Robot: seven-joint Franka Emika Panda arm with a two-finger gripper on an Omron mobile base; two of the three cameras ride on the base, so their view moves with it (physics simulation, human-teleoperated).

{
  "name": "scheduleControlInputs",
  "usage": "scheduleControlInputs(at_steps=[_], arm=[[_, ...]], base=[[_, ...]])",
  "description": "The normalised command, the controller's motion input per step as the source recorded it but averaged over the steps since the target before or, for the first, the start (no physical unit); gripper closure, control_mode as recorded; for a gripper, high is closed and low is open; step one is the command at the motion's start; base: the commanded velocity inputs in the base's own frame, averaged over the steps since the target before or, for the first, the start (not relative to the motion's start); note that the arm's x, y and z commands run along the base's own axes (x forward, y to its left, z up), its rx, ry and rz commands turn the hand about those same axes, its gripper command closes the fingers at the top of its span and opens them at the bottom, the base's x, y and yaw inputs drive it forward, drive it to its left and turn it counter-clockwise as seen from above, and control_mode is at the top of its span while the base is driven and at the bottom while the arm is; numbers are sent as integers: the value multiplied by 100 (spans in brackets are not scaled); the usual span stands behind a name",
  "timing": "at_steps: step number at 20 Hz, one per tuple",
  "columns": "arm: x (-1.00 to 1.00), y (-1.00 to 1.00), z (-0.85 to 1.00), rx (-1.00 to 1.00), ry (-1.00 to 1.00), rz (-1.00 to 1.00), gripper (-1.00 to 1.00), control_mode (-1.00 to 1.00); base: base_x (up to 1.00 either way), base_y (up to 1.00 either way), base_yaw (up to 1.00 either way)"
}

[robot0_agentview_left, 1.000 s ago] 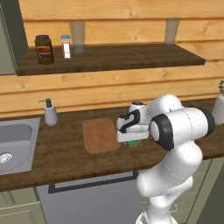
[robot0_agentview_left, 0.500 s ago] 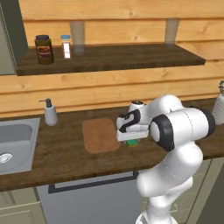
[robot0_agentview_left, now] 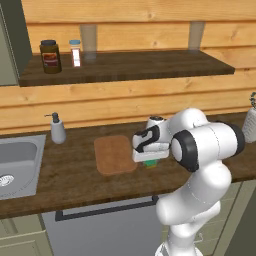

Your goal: Pick up the sponge from the counter and clean the cutting board by briefly scrubbing or pressing down on the cutting board. Once finished, release the sponge.

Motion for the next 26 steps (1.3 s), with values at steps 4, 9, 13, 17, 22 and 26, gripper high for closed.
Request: scheduleControlInputs(at_steps=[4,9,13,17,22,26], arm=[[-14,3,28,0,-1,0,100,-100],[-12,11,55,2,-11,0,100,-100],[0,56,19,1,-10,0,100,-100],[0,98,0,0,-7,0,100,-100],[0,100,5,0,-8,0,100,-100],[0,89,0,0,0,0,100,-100]], base=[[0,0,0],[0,0,0],[0,0,0],[0,0,0],[0,0,0],[0,0,0]])
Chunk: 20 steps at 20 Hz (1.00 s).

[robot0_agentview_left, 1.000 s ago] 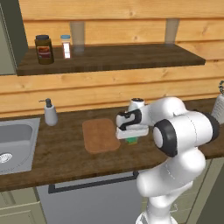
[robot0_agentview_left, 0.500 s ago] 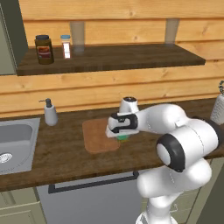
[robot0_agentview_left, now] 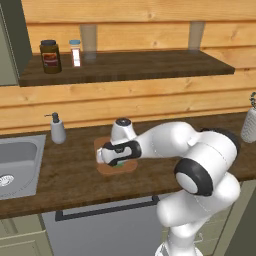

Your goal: Pick up the sponge from the counter and clean the cutting board by briefly scrubbing or pressing down on the cutting board. Once finished, release the sponge.

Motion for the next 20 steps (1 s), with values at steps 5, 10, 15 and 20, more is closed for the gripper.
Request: scheduleControlInputs(at_steps=[5,10,15,20], arm=[[-5,29,-7,0,1,0,100,-100],[1,0,-10,0,-1,0,100,-100],[0,34,-5,0,-5,1,100,-100],[15,12,-14,0,-1,0,100,-100]], base=[[0,0,0],[0,0,0],[0,0,0],[0,0,0]])
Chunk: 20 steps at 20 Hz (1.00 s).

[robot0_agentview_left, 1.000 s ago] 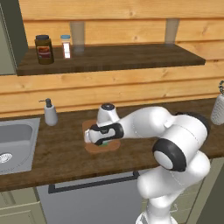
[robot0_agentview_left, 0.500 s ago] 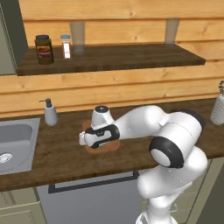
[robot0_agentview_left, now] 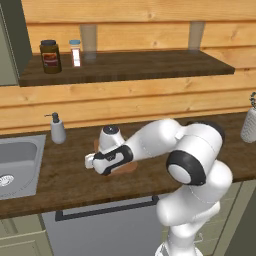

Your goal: Pick up the sponge from the counter and clean the cutting board by briefly scrubbing or pressing down on the cutting board. Once finished, release the sponge.

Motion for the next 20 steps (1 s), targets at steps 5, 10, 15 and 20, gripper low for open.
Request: scheduleControlInputs(at_steps=[5,10,15,20], arm=[[16,0,-24,0,0,0,100,-100],[8,0,-19,0,0,0,100,-100],[28,0,-6,0,-1,0,100,-100],[57,0,0,0,0,0,100,-100]], base=[[0,0,0],[0,0,0],[0,0,0],[0,0,0]])
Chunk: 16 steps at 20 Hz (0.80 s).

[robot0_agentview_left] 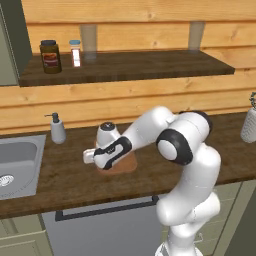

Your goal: Pick up the sponge from the counter and clean the cutting board by briefly scrubbing or pressing down on the cutting board. Once finished, release the sponge.

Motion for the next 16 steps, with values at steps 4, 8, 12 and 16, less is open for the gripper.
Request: scheduleControlInputs(at_steps=[4,8,12,16], arm=[[68,0,-1,-1,0,0,100,-100],[57,0,-3,0,0,0,100,-100],[53,0,-12,0,0,0,100,-100],[58,0,-16,-1,0,0,100,-100]], base=[[0,0,0],[0,0,0],[0,0,0],[0,0,0]])
